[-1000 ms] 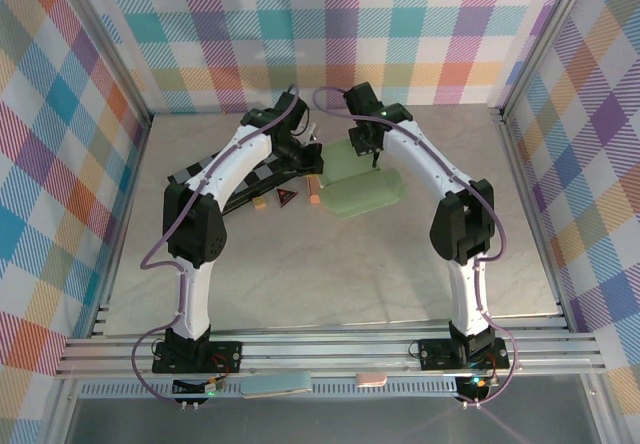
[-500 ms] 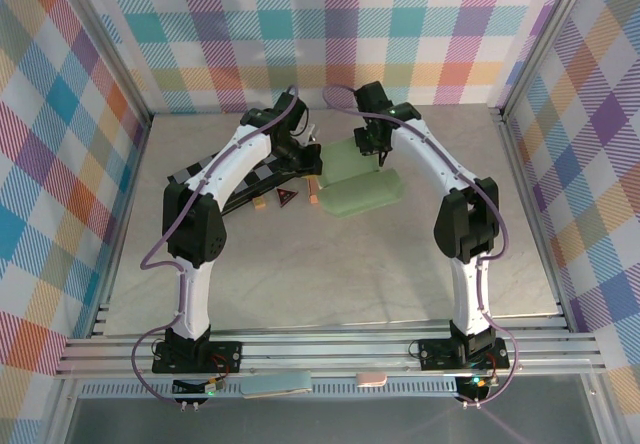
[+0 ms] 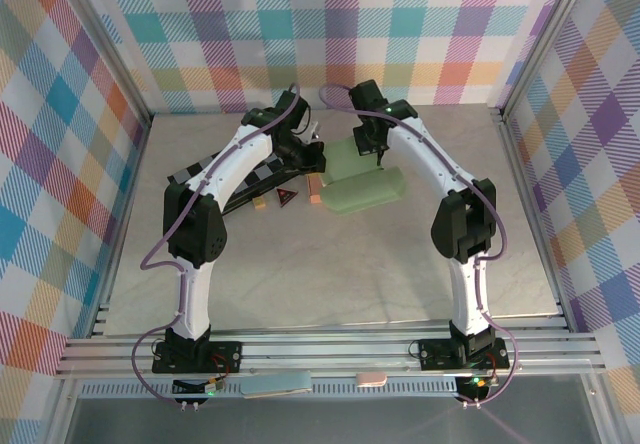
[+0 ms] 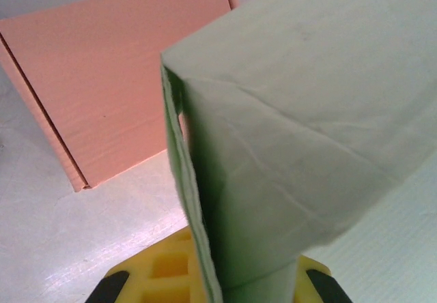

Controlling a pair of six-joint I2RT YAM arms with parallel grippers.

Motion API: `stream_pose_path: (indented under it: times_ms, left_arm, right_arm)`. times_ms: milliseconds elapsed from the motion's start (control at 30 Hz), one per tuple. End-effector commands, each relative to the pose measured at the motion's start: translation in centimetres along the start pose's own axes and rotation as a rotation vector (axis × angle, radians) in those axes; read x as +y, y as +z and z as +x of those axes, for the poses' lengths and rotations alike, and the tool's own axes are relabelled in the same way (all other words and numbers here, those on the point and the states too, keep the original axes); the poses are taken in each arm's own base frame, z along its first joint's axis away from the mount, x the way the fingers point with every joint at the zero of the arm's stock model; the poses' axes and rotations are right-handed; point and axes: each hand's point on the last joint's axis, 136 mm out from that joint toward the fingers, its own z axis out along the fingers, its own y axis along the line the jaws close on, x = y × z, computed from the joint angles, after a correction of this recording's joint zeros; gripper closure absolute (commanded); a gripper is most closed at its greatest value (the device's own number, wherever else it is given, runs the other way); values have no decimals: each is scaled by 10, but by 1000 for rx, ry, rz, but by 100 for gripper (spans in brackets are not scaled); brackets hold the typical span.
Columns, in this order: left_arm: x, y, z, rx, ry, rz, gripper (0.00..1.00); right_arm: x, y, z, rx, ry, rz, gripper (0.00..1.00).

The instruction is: Fold the paper box

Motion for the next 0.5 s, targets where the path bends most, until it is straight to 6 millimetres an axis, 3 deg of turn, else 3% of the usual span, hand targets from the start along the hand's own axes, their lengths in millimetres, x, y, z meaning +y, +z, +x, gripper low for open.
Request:
stream_pose_path:
  times_ms: [0, 200, 367, 467]
  left_arm:
    - [-6, -14, 13, 43, 4, 7, 100]
    - [-6, -14, 11, 39, -1, 6, 100]
    - [-5, -15, 11, 39, -10, -2, 100]
    - [-5, -16, 12, 41, -10, 0, 100]
  right_arm:
    - [-43, 9, 1, 6, 40, 199, 100]
    - [-18, 1, -5, -12, 14, 69, 97]
    - [6, -15, -1, 8, 81, -211, 56]
    - [23, -33, 2, 8, 109, -430, 45]
